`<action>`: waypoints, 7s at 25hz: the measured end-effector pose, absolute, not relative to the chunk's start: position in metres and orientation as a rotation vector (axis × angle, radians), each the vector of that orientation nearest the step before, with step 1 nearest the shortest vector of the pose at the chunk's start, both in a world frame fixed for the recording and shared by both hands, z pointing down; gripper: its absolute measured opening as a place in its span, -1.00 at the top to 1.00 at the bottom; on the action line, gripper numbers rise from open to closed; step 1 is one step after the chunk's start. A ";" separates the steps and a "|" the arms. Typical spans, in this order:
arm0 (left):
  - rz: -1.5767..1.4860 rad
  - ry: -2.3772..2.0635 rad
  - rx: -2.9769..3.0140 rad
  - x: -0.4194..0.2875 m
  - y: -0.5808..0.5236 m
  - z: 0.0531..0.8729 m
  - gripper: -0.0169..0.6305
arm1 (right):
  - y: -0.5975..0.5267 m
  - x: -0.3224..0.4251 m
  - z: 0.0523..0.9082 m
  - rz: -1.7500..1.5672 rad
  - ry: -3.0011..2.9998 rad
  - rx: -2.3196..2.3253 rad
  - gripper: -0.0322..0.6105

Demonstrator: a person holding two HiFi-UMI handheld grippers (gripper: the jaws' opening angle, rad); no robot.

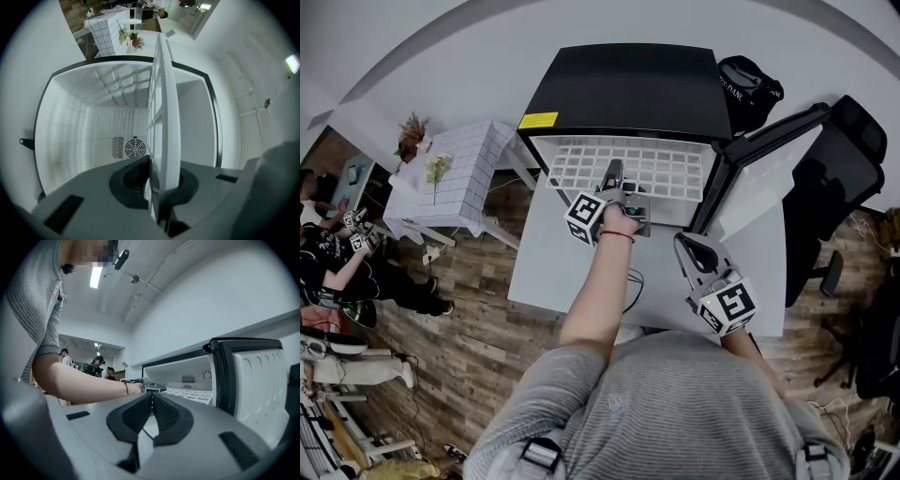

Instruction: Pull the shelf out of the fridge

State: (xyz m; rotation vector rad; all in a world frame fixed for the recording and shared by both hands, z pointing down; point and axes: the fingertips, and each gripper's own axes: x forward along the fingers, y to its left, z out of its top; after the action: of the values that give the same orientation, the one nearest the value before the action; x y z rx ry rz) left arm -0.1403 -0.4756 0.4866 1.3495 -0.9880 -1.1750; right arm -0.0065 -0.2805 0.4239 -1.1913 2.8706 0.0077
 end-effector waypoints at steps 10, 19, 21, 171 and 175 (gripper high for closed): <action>-1.172 -0.991 1.349 -0.142 -0.467 0.486 0.85 | -0.279 -0.009 0.424 0.000 2.885 -1.180 0.86; -1.169 -0.996 1.341 -0.142 -0.465 0.486 0.85 | -0.279 -0.009 0.424 -0.006 2.890 -1.184 0.86; -1.167 -0.996 1.340 -0.142 -0.465 0.486 0.85 | -0.279 -0.008 0.424 -0.006 2.888 -1.186 0.86; -1.261 -1.096 1.298 -0.176 -0.345 0.485 0.85 | -0.239 -0.050 0.400 0.083 2.943 -0.874 0.86; -1.256 -1.095 1.302 -0.177 -0.347 0.485 0.85 | -0.240 -0.054 0.400 0.089 2.947 -0.866 0.86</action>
State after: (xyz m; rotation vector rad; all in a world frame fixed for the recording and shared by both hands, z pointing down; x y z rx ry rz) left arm -0.1771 -0.3470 0.4847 1.3022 -1.0947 -1.2562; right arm -0.0542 -0.2402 0.3999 -0.8661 2.9468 0.0887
